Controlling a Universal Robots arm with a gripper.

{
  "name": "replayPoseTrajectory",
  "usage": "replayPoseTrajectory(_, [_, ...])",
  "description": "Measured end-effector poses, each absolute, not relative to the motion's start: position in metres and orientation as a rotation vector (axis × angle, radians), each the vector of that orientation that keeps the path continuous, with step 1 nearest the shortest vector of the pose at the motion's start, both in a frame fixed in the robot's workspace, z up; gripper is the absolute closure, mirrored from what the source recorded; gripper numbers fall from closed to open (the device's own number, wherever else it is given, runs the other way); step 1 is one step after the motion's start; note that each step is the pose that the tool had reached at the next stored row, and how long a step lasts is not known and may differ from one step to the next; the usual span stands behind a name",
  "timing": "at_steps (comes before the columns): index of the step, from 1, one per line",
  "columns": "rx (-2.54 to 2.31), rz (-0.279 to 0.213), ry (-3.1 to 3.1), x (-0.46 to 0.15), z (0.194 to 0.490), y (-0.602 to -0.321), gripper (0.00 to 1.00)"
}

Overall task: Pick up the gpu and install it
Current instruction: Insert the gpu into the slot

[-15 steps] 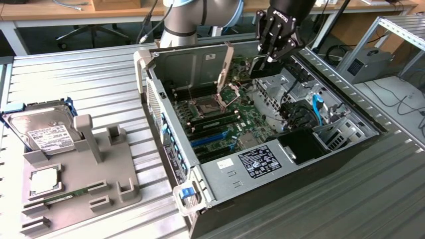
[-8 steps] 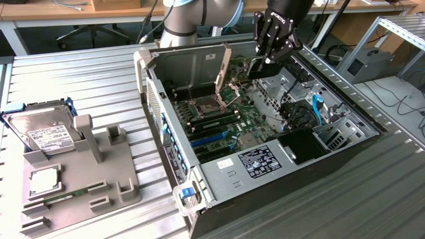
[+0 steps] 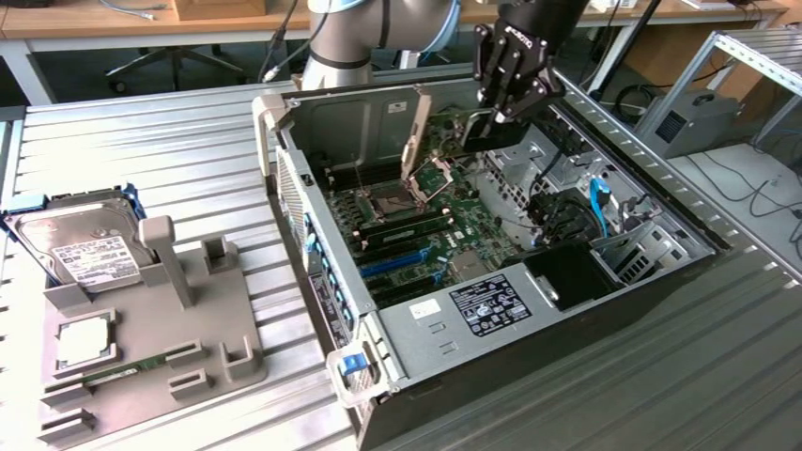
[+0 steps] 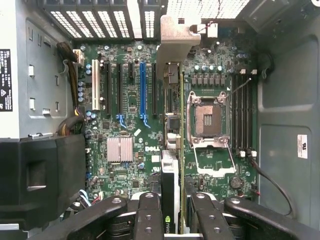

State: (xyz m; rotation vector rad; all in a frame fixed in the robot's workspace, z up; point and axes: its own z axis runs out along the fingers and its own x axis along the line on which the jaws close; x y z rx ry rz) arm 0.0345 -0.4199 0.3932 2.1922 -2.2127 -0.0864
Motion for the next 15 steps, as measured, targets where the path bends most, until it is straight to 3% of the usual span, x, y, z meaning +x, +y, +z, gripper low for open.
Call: replayPoseTrajectory(15, [2.193,-0.086,-2.212,0.0319,0.3921,-0.4199,0.73])
